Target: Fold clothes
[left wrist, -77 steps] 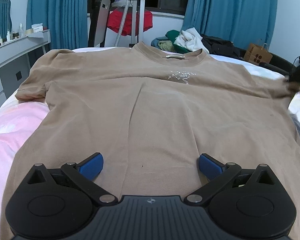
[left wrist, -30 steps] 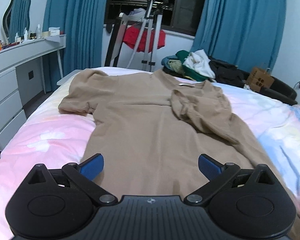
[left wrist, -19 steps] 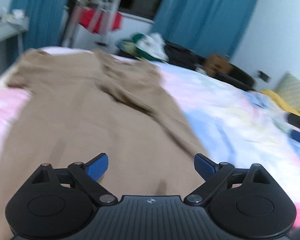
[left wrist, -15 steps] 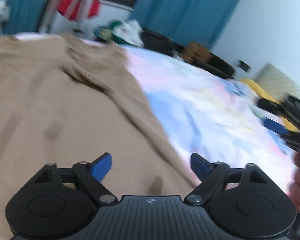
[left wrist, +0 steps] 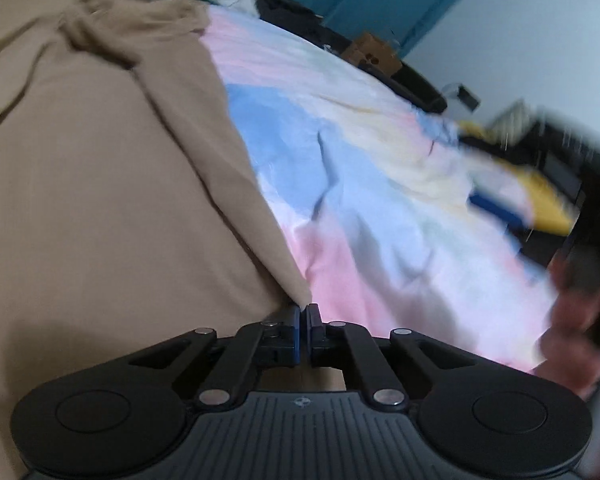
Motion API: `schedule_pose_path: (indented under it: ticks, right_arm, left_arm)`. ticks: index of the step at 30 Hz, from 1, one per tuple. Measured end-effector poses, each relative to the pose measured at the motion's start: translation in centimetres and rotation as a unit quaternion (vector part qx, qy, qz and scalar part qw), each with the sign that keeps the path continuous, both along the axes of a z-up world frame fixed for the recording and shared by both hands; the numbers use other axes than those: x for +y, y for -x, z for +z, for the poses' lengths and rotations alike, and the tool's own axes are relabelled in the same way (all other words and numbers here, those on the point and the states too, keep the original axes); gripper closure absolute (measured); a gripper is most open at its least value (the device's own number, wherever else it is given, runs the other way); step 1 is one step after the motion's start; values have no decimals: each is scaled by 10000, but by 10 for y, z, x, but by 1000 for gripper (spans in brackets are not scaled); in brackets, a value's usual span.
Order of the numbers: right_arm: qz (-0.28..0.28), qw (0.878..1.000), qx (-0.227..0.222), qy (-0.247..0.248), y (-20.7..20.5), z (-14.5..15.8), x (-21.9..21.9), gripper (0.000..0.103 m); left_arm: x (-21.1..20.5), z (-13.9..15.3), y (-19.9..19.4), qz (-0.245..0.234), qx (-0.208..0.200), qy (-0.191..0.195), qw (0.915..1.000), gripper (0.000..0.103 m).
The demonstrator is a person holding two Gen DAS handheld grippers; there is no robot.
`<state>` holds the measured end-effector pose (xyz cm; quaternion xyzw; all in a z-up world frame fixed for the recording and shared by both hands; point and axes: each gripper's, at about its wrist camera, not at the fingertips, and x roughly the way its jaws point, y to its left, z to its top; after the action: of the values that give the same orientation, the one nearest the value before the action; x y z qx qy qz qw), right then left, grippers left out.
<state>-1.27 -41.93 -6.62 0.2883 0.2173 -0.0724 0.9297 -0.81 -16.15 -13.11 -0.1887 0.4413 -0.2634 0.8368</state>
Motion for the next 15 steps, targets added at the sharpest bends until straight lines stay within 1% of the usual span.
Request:
schedule_pose_path:
  ticks: [3,5,6,9,12,14,15]
  right_arm:
    - [98,9999,53,-52,-1,-1,3,42]
    - [257,9995,164,-66,-5,-3,8,42]
    - [376,9989,258,-48,-8,-4,12,42]
    - [857,9949,529,107,-20,-9,28,42]
    - [1534,9855,679,252,-28,-11,52,42]
    - [1974,9773,702,322,-30,-11,69,42]
    - [2193,9724,714,356,-31,-11,77,42]
  left_arm:
    - [39,17,-9,138,392,571,9975,101]
    - [69,29,-11,229,550,809,9949,101]
    - [81,31,-11,271,589,822,9945,101]
    - [118,32,-12,425,702,687,9943,101]
    - [134,15,-17,494,832,376,9946,101]
    - [139,2,-19,481,949,395,9935,101]
    - [140,-3,-19,480,969,467,9930,101]
